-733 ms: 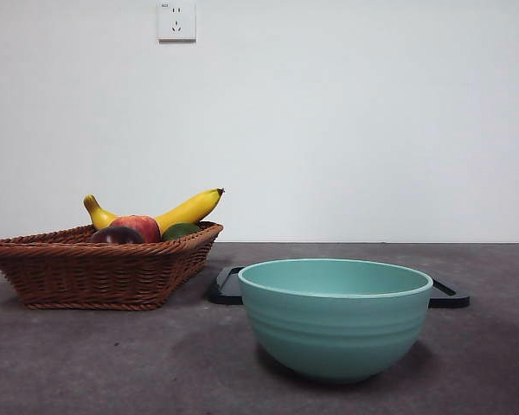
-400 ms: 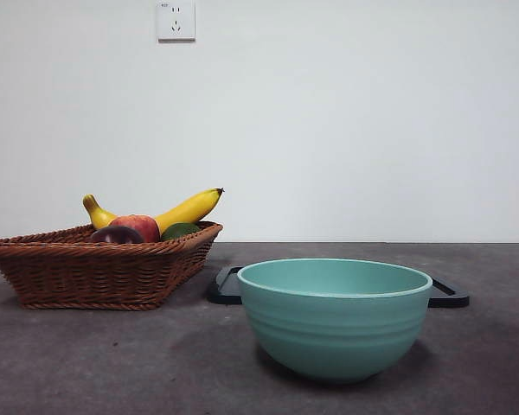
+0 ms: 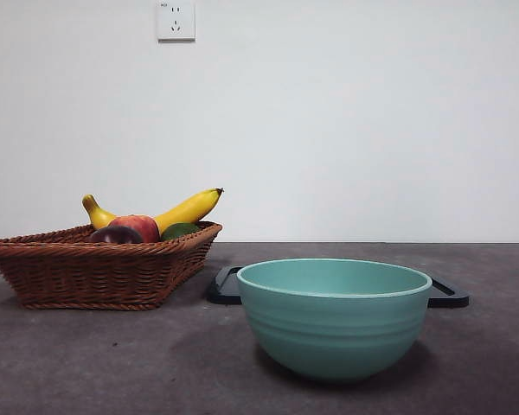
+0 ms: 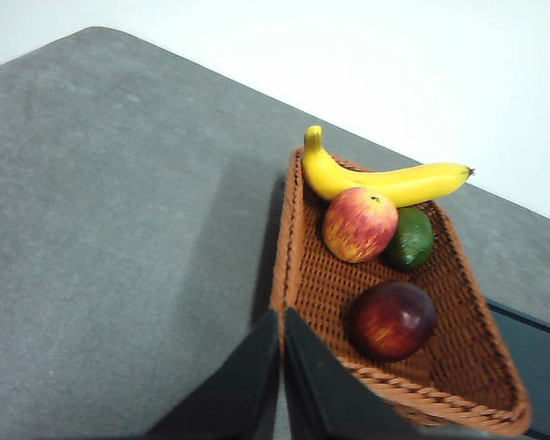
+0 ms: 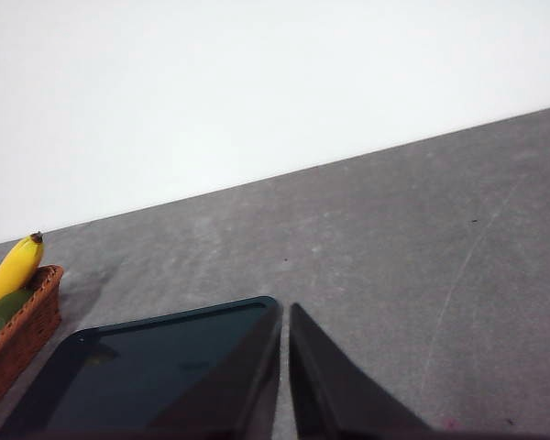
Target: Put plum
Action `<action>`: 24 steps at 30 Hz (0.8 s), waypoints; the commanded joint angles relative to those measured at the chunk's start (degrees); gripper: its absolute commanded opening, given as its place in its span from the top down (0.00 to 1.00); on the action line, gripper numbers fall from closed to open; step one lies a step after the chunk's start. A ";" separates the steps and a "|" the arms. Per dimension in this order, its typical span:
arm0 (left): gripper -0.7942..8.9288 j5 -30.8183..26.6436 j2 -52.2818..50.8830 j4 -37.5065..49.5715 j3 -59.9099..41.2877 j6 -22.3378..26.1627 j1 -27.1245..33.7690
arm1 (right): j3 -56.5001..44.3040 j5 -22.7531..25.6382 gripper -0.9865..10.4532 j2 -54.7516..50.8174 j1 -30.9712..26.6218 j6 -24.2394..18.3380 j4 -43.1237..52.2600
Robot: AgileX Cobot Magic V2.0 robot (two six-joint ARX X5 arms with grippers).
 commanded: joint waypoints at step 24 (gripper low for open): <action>0.91 30.49 38.18 -26.71 40.89 20.87 -3.19 | 43.34 -23.06 0.91 36.24 2.75 -16.50 -39.26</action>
